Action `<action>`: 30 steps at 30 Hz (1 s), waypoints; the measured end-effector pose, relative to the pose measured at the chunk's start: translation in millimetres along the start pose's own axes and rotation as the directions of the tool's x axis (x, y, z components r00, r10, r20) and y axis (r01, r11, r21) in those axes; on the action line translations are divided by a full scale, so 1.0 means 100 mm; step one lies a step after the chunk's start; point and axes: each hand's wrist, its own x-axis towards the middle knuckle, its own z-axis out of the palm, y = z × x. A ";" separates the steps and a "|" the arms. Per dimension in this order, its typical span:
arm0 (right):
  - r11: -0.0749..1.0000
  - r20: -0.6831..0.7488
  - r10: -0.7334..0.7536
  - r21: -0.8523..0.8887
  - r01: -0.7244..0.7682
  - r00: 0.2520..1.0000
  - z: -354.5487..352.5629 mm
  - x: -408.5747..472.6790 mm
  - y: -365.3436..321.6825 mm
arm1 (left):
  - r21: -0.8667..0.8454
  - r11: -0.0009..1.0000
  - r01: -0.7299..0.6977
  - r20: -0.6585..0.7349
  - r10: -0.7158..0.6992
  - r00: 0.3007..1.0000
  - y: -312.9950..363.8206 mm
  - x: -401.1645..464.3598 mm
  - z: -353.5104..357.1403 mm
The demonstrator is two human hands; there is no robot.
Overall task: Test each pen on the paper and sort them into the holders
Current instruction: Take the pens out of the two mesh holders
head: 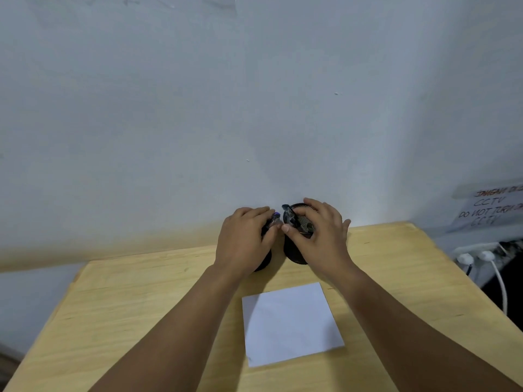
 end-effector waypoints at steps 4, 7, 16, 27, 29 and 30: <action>0.999 0.038 0.015 0.046 -0.017 0.999 -0.04 0.00 -0.03 | -0.022 1.000 0.012 -0.017 -0.013 1.000 0.04 -0.03 -0.04; 0.998 0.086 0.021 0.060 -0.026 0.996 -0.08 0.02 -0.05 | -0.043 0.999 0.027 -0.046 -0.029 0.999 0.08 -0.03 -0.08; 0.963 0.128 -0.059 0.268 0.023 0.990 -0.32 0.03 -0.30 | -0.390 0.921 -0.014 -0.071 -0.015 0.997 0.28 0.02 -0.31; 0.891 0.084 -0.194 0.431 0.140 0.978 -0.48 -0.29 -0.95 | -0.508 0.861 -0.014 -0.166 -0.082 0.983 0.41 -0.46 -1.04; 0.883 0.151 -0.150 0.464 0.064 0.977 -0.39 -0.41 -1.05 | -0.489 0.871 0.038 -0.131 -0.116 0.984 0.31 -0.64 -1.13; 0.879 0.203 -0.127 0.477 0.015 0.971 -0.33 -0.47 -1.07 | -0.487 0.869 0.089 -0.093 -0.153 0.984 0.25 -0.72 -1.17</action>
